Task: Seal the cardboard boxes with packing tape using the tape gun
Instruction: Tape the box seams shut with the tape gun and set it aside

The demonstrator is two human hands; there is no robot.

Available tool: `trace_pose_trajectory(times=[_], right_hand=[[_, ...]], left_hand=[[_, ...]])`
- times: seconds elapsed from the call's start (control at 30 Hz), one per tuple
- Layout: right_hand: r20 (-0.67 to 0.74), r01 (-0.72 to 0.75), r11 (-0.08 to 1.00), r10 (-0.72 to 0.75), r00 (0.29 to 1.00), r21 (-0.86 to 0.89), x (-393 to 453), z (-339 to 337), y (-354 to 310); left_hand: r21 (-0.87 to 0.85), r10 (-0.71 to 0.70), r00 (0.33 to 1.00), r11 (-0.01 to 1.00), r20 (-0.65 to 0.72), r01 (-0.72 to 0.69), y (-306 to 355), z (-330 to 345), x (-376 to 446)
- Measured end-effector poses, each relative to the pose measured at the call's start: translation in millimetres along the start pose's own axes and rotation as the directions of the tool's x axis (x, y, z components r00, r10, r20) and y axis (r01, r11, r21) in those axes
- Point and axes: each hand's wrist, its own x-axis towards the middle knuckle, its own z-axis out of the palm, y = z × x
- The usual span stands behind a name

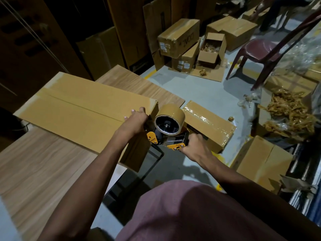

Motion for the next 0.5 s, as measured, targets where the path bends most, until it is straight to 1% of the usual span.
trace_pose_trajectory(times=[0.17,0.3,0.37,0.5], right_hand=[[-0.042,0.002,0.997,-0.006,0.999,-0.077,-10,4,-6],[-0.056,-0.029,0.995,0.024,0.998,-0.092,-16,7,-5],[-0.056,-0.083,0.995,0.08,0.995,-0.051,-22,10,5],[-0.064,-0.199,0.972,0.208,0.976,0.127,-26,18,26]], left_hand=[[-0.046,-0.039,0.999,0.998,-0.002,0.039,-2,8,7],[-0.099,-0.004,0.999,0.995,-0.032,0.001,-13,18,17],[-0.118,0.009,0.999,0.993,-0.047,-0.015,-17,20,16],[-0.118,0.013,0.999,0.993,-0.034,-0.017,-18,19,16]])
